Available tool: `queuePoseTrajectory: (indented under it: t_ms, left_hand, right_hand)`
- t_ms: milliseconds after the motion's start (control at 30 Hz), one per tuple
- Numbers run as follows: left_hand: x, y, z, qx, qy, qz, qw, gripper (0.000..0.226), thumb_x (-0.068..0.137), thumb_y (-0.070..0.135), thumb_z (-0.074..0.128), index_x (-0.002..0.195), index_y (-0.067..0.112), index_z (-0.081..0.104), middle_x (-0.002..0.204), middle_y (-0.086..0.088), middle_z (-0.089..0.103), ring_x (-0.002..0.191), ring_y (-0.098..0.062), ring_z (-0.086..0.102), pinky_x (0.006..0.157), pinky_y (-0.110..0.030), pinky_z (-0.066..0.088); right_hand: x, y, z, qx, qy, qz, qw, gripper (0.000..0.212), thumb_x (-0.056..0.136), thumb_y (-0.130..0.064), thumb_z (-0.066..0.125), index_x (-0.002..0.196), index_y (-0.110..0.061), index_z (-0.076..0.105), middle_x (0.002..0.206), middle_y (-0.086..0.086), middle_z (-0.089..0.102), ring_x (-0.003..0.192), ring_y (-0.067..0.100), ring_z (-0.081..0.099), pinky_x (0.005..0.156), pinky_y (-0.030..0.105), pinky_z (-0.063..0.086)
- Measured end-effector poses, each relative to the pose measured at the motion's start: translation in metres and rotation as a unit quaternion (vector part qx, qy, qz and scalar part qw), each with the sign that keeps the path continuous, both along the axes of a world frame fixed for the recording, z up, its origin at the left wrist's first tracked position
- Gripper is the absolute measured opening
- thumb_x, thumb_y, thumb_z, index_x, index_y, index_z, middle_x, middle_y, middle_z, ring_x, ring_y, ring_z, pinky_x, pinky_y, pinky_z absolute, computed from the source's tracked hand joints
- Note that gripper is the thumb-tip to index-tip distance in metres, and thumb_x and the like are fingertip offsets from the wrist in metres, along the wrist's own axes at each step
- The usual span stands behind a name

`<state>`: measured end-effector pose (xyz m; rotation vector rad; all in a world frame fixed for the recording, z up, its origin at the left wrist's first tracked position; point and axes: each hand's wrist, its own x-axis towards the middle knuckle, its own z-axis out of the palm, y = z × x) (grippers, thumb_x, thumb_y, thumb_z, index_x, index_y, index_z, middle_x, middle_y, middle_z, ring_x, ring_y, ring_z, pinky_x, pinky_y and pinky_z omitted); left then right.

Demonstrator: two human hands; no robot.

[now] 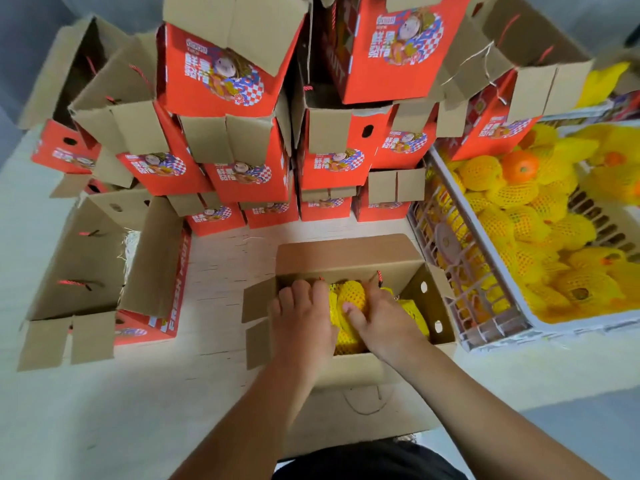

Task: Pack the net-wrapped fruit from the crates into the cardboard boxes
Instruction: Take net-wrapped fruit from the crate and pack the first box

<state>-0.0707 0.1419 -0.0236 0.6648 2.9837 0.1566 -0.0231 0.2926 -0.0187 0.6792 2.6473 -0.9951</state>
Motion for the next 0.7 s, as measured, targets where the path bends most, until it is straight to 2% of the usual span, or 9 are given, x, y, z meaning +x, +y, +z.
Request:
queuePoseTrajectory:
  t_ms: [67, 167, 233, 300, 400, 467, 533, 600, 700]
  left_hand:
    - [-0.005, -0.005, -0.004, 0.0, 0.005, -0.005, 1.0, 0.057, 0.082, 0.06, 0.069, 0.125, 0.03, 0.046, 0.118, 0.001, 0.049, 0.109, -0.026, 0.05, 0.089, -0.041, 0.034]
    - [-0.007, -0.008, -0.009, 0.032, 0.007, 0.006, 0.999, 0.054, 0.08, 0.067, 0.055, 0.118, 0.03, 0.05, 0.108, 0.002, 0.054, 0.102, -0.027, 0.053, 0.087, -0.042, 0.034]
    - [-0.009, -0.007, -0.008, 0.019, -0.006, 0.008, 1.0, 0.062, 0.074, 0.07, 0.052, 0.123, 0.032, 0.049, 0.111, 0.001, 0.054, 0.104, -0.028, 0.05, 0.088, -0.042, 0.033]
    - [-0.013, -0.003, -0.007, -0.001, -0.028, -0.009, 1.0, 0.067, 0.069, 0.069, 0.055, 0.125, 0.034, 0.048, 0.115, 0.002, 0.055, 0.107, -0.028, 0.05, 0.09, -0.043, 0.032]
    - [-0.023, -0.002, 0.003, 0.042, -0.039, -0.002, 0.998, 0.061, 0.063, 0.067, 0.058, 0.113, 0.033, 0.049, 0.104, 0.006, 0.059, 0.1, -0.025, 0.06, 0.083, -0.042, 0.03]
    - [-0.029, -0.005, 0.004, 0.048, -0.006, 0.001, 0.999, 0.06, 0.063, 0.07, 0.056, 0.109, 0.033, 0.049, 0.103, 0.007, 0.057, 0.097, -0.023, 0.059, 0.078, -0.04, 0.028]
    - [-0.029, -0.011, 0.0, 0.011, 0.013, -0.014, 1.0, 0.059, 0.069, 0.071, 0.057, 0.113, 0.033, 0.047, 0.108, 0.004, 0.056, 0.101, -0.025, 0.055, 0.08, -0.042, 0.027]
    - [-0.024, -0.013, -0.008, -0.032, 0.01, -0.025, 0.999, 0.058, 0.076, 0.073, 0.053, 0.118, 0.033, 0.046, 0.113, 0.002, 0.054, 0.107, -0.027, 0.047, 0.085, -0.044, 0.026]
    - [-0.024, -0.01, -0.011, -0.03, -0.014, -0.019, 0.999, 0.069, 0.074, 0.075, 0.045, 0.129, 0.034, 0.042, 0.118, 0.001, 0.048, 0.112, -0.026, 0.043, 0.09, -0.044, 0.025]
  right_hand:
    - [0.0, -0.002, 0.0, 0.03, -0.011, -0.01, 0.999, 0.072, 0.094, -0.062, 0.056, 0.145, -0.017, 0.034, 0.131, 0.014, 0.057, 0.119, 0.037, 0.058, 0.094, 0.046, 0.05]
    - [0.001, -0.004, 0.001, 0.108, -0.033, 0.021, 0.993, 0.071, 0.09, -0.073, 0.051, 0.137, -0.021, 0.036, 0.132, 0.01, 0.05, 0.122, 0.037, 0.048, 0.1, 0.047, 0.045]
    - [0.002, -0.001, 0.001, 0.068, -0.023, -0.002, 0.997, 0.061, 0.092, -0.068, 0.048, 0.134, -0.024, 0.041, 0.129, 0.006, 0.039, 0.123, 0.036, 0.043, 0.106, 0.048, 0.04]
    - [0.003, 0.005, 0.001, -0.027, 0.009, -0.047, 0.998, 0.046, 0.096, -0.053, 0.049, 0.132, -0.025, 0.047, 0.121, 0.003, 0.037, 0.121, 0.034, 0.048, 0.106, 0.046, 0.041]
    - [0.007, 0.013, 0.002, -0.078, 0.073, -0.069, 0.992, 0.033, 0.093, -0.037, 0.059, 0.123, -0.025, 0.051, 0.114, 0.0, 0.043, 0.103, 0.025, 0.057, 0.092, 0.039, 0.046]
    - [0.01, 0.013, 0.002, -0.075, 0.114, -0.078, 0.988, 0.028, 0.089, -0.037, 0.068, 0.105, -0.025, 0.049, 0.105, -0.003, 0.048, 0.085, 0.018, 0.057, 0.079, 0.038, 0.048]
    - [0.011, 0.01, -0.001, -0.046, 0.119, -0.049, 0.991, 0.034, 0.089, -0.043, 0.072, 0.093, -0.024, 0.044, 0.095, -0.002, 0.052, 0.077, 0.017, 0.054, 0.07, 0.037, 0.045]
    - [0.008, 0.005, -0.004, -0.016, 0.085, -0.002, 0.996, 0.038, 0.091, -0.05, 0.068, 0.091, -0.024, 0.041, 0.093, -0.002, 0.053, 0.079, 0.02, 0.054, 0.068, 0.037, 0.043]
    - [0.005, 0.006, -0.003, -0.002, 0.05, 0.018, 0.999, 0.041, 0.093, -0.057, 0.061, 0.106, -0.023, 0.042, 0.107, 0.003, 0.054, 0.093, 0.026, 0.057, 0.078, 0.041, 0.049]
